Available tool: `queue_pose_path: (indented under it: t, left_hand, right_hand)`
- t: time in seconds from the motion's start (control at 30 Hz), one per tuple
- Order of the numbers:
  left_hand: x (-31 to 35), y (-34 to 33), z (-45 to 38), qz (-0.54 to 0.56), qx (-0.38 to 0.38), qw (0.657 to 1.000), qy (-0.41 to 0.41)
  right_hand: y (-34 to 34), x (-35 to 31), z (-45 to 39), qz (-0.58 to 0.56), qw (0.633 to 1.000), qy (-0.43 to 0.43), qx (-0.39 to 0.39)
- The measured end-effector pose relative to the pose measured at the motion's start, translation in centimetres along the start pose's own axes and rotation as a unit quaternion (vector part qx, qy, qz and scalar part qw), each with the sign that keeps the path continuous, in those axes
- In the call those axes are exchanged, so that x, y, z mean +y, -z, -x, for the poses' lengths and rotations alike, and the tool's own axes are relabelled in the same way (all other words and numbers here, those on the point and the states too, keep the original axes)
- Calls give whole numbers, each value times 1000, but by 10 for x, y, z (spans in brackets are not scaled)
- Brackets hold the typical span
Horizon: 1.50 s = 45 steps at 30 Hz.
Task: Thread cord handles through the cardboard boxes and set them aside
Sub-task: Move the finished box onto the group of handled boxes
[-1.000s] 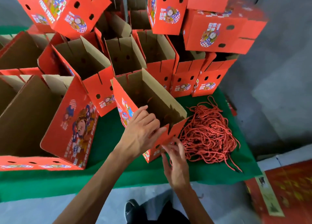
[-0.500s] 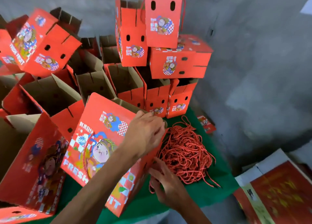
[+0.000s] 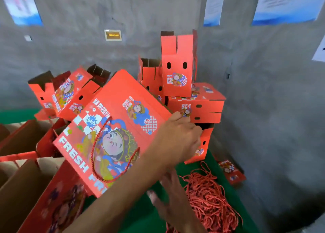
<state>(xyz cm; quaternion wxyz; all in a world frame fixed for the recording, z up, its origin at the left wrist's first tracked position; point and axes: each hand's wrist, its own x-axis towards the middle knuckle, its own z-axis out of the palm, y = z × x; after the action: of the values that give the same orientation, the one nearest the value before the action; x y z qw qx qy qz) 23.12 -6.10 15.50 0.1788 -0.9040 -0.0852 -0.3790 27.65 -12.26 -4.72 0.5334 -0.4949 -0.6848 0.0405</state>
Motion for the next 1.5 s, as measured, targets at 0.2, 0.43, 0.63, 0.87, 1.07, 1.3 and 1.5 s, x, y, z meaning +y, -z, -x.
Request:
queue_pose_path:
  t: [0.2,0.43,0.63,0.87,1.07,1.3,1.5]
  left_hand:
    - [-37,24,-10,-22,54,997,-58]
    - [-103,55,2,-38,95,992,-80]
    - [-161,71,30,-65,138,987,50]
    - [-240,89,120,6,60,976,210]
    - [-269,56,177,-12,-68,936,344]
    - [-279,25,255,-12,-259,843,471]
    - [-265,-8,295,38,-331,825,457]
  right_hand:
    - [-15,-11,-69,19,1000,15,14]
    - [-37,-14,-138,72,996,25,40]
    - [-56,-24,-211,181,980,64,55]
    - [-98,-8,-308,286,958,-31,-9]
    - [-145,37,-366,370,919,-133,-19]
    - [-157,89,-389,398,898,-186,-21]
    - [-143,115,-365,339,913,-199,-106]
